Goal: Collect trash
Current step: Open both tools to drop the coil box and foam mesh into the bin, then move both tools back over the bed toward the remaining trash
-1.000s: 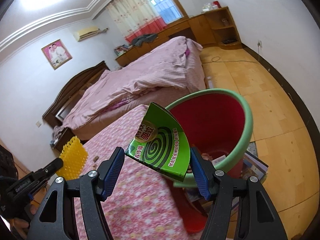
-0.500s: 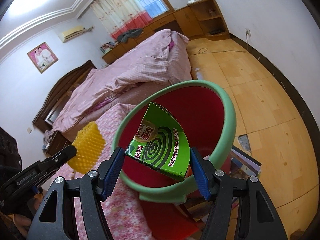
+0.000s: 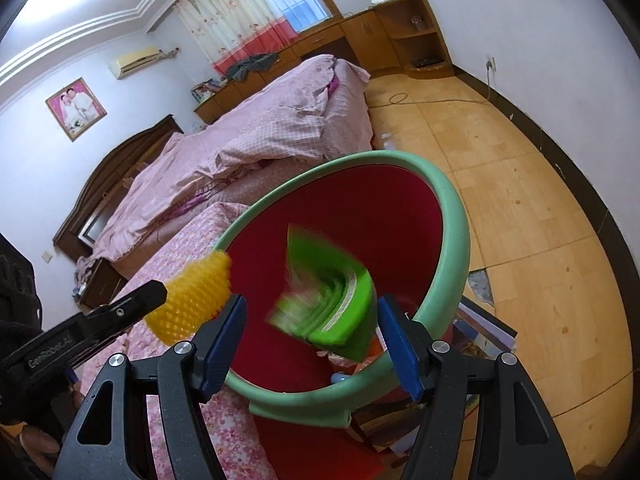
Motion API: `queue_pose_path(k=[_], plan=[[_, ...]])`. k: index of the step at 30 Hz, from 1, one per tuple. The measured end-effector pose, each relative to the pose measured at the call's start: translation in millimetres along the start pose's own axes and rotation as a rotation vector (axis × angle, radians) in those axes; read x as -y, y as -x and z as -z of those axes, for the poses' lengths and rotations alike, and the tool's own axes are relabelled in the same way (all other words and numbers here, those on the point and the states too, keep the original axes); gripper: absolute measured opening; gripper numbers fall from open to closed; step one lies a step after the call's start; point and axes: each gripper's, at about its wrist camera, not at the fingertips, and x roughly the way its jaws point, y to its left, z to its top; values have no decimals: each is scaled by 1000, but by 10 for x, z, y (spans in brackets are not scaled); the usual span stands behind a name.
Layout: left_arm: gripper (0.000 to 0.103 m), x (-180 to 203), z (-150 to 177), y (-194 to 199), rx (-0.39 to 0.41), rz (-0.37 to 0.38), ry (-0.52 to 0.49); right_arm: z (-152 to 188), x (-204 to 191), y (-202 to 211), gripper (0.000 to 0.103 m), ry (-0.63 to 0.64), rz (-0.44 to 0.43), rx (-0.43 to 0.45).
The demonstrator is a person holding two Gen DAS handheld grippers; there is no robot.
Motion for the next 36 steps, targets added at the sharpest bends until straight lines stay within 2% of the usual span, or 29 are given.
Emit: queue_pose_path(k=[2,10,17,27,36], plan=[[31,16,-5,38,12,-1,-5,-4,8,-6,69,-2,1,1],[32,-48,17,215,31,-47,14,10,-23,89,69,-9,-2,9],[32,-185,124,537,58,-102,53,38,-149,242,69,-1,-35,22],[32,-637,287,994,110,-202,140,170,-365,359,69,19,-59,21],[32,-1201,413,1354,137,-335,213,230,-593,300,69,46,-74,-13]])
